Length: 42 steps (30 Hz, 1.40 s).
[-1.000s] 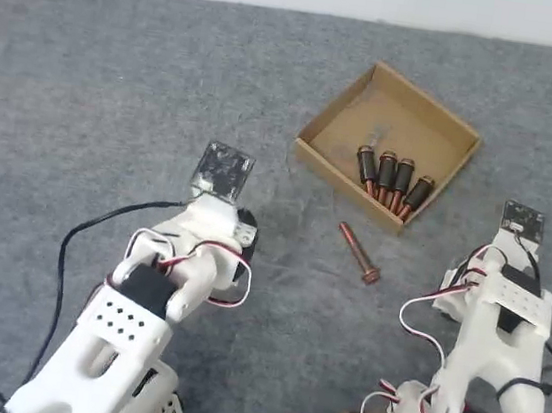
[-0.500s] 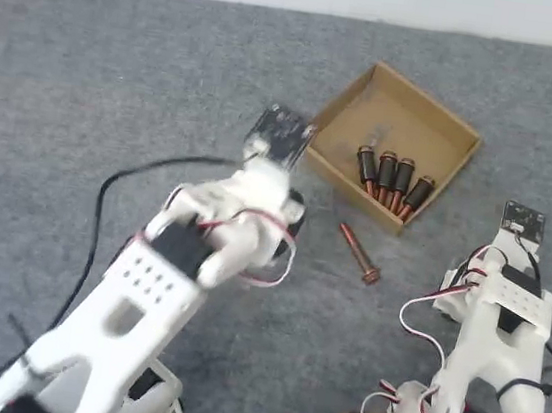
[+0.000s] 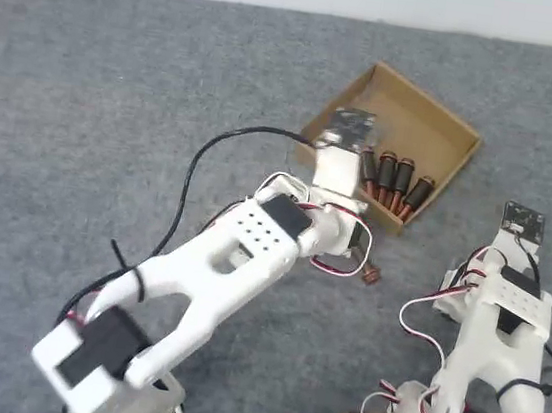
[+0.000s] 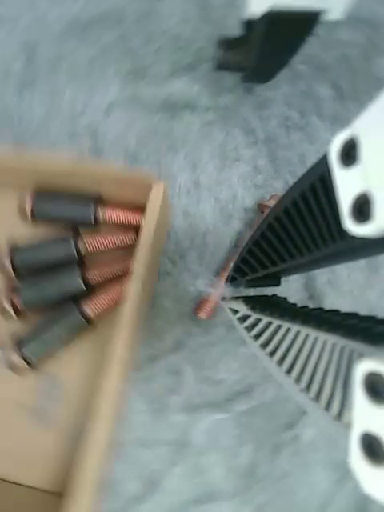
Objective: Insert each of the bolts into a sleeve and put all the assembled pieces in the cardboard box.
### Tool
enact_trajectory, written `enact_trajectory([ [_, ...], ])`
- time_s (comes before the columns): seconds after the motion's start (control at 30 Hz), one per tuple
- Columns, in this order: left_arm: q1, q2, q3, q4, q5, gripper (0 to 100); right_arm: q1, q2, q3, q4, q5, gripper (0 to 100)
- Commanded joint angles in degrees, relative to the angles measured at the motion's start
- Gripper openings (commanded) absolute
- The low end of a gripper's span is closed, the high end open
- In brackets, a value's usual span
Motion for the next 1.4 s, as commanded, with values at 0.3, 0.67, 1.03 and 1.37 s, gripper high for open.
enact_trajectory([
  [0.3, 2.9, 11.3, -5.3, -4.1, 19.4, 19, 0.6, -2.4, -0.4, -0.8, 0.6, 0.7],
  [0.67, 4.8, 15.5, -6.9, -3.3, 19.8, 22, -0.6, -2.4, -0.4, -1.5, 0.6, 0.7],
  [1.03, 4.7, 22.6, -16.2, 5.6, 19.6, 10, -0.7, -2.3, -0.4, -1.6, 0.7, 0.7],
  [1.37, 4.7, 24.4, -18.4, 12.0, 11.5, 1, -0.7, -2.3, -0.4, -1.6, 0.7, 0.7],
])
